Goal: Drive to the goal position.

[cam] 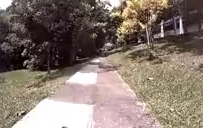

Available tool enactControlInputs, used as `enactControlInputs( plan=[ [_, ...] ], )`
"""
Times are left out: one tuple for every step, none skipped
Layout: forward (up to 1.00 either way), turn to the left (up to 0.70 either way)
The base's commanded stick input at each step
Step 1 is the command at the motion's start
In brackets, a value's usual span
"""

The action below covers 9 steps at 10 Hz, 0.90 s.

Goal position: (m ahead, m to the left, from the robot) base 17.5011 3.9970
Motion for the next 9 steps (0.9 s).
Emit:
enactControlInputs(
  plan=[
    [0.45, 0.00],
    [0.45, 0.00],
    [0.45, 0.00],
    [0.45, 0.00],
    [0.45, 0.00],
    [0.45, 0.00],
    [0.45, 0.00],
    [0.45, 0.00],
    [0.45, 0.00]
  ],
)
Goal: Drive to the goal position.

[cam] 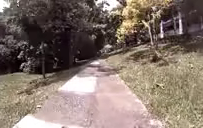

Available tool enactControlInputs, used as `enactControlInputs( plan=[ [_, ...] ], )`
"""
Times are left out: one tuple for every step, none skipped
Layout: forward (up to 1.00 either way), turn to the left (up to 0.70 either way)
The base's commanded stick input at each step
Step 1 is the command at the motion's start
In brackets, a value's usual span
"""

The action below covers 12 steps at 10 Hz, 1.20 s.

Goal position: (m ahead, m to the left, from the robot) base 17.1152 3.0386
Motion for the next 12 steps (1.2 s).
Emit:
enactControlInputs(
  plan=[
    [0.45, 0.00],
    [0.45, 0.00],
    [0.45, 0.00],
    [0.45, 0.00],
    [0.45, 0.00],
    [0.45, 0.00],
    [0.45, 0.00],
    [0.45, 0.00],
    [0.45, 0.00],
    [0.45, 0.00],
    [0.45, 0.00],
    [0.45, 0.00]
  ],
)
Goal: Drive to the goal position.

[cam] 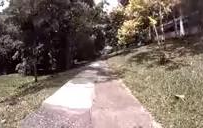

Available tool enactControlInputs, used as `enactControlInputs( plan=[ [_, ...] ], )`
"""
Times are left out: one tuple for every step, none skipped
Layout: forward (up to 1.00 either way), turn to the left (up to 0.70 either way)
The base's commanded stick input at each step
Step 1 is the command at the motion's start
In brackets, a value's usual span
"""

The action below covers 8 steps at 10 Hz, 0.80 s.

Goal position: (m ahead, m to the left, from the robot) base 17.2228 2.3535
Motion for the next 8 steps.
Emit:
enactControlInputs(
  plan=[
    [0.45, 0.00],
    [0.45, 0.00],
    [0.45, 0.00],
    [0.45, 0.00],
    [0.45, 0.00],
    [0.45, 0.00],
    [0.45, 0.00],
    [0.45, 0.00]
  ],
)
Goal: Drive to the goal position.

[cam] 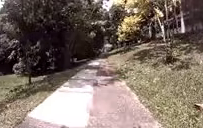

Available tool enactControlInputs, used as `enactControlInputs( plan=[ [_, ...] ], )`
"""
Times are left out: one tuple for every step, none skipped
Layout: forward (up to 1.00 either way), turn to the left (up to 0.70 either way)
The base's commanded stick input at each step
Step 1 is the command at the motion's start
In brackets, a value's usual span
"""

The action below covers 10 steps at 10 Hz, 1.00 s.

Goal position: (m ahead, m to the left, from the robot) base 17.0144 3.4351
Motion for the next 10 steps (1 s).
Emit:
enactControlInputs(
  plan=[
    [0.45, 0.00],
    [0.45, 0.00],
    [0.45, 0.00],
    [0.45, 0.00],
    [0.45, 0.00],
    [0.45, 0.00],
    [0.45, 0.00],
    [0.45, 0.00],
    [0.45, 0.00],
    [0.45, 0.00]
  ],
)
